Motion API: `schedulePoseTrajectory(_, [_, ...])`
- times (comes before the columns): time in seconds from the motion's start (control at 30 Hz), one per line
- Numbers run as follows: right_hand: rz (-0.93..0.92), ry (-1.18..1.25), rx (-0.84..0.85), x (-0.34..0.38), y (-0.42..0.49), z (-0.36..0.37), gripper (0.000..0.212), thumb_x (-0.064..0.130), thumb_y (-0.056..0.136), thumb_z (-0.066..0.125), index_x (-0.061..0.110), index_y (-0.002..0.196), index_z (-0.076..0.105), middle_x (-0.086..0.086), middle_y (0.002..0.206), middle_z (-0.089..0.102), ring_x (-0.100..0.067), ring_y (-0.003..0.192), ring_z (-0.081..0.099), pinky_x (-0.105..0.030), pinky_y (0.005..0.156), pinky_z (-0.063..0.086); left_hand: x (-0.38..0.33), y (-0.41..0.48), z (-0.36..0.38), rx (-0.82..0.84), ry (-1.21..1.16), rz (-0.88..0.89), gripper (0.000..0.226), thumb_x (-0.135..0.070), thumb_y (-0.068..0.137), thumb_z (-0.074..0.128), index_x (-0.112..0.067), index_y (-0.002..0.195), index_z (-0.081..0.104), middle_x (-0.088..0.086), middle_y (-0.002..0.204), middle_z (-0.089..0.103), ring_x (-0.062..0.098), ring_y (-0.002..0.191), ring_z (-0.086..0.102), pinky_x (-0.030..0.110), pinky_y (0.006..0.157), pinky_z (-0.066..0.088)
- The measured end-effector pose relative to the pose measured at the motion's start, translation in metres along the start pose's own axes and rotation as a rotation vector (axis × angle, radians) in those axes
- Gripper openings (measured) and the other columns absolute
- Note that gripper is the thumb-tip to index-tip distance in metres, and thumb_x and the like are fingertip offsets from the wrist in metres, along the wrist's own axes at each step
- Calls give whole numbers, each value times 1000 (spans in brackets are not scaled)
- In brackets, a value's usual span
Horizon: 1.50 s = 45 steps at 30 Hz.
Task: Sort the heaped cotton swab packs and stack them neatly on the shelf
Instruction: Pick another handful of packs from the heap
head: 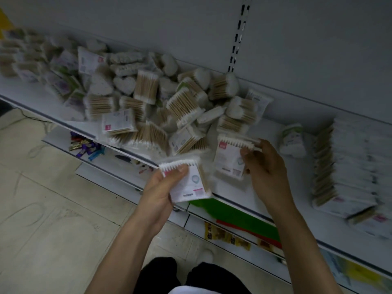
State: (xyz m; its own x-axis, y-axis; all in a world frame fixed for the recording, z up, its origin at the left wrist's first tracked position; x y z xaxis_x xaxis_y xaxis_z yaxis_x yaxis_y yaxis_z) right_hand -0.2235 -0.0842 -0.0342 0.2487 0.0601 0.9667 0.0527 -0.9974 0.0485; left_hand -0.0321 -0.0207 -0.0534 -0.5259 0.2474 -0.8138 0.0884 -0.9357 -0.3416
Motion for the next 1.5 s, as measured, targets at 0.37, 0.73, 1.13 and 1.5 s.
schedulePoseTrajectory(0.37, [-73, 70, 266, 48, -9, 57, 25, 27, 89, 48, 35, 106, 63, 12, 87, 70, -5, 75, 63, -19, 65, 50, -40, 26, -18, 208, 156, 193, 64, -41, 59, 86, -15, 109, 57, 0, 96, 74, 17, 86, 71, 27, 69, 57])
schedulePoseTrajectory(0.73, [-24, -167, -555, 51, 16, 147, 9, 24, 95, 56, 23, 89, 64, 7, 64, 61, -3, 57, 55, -14, 54, 39, -100, 75, -99, 376, -100, -128, 61, -44, 44, 93, -14, 95, 78, 13, 102, 73, 24, 90, 71, 32, 68, 58])
schedulePoseTrajectory(1.13, [401, 57, -806, 23, 1, 172, 14, 14, 87, 67, 5, 89, 56, -3, 72, 55, -12, 61, 51, -17, 52, 45, -136, 90, -136, 478, -271, -405, 68, -38, 10, 97, -14, 71, 79, 5, 77, 74, 15, 66, 72, 26, 53, 56])
schedulePoseTrajectory(1.5, [140, 146, -731, 72, -41, 218, 12, 9, 83, 69, 8, 94, 66, 1, 76, 69, -8, 69, 64, -18, 63, 51, -130, 85, -131, 654, -121, -448, 71, -38, 23, 98, -18, 88, 79, 7, 97, 75, 19, 86, 72, 33, 66, 58])
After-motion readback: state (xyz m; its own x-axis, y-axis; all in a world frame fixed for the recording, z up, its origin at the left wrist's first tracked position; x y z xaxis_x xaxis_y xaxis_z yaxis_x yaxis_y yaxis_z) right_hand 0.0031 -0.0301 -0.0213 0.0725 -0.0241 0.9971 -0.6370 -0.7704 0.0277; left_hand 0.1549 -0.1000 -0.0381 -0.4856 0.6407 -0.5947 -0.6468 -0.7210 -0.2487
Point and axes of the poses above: each hand's wrist, its own y-axis towards the middle knuckle, its own z-axis out of the palm, x = y × z, the point moved 1 cm from there along y, towards the middle knuckle
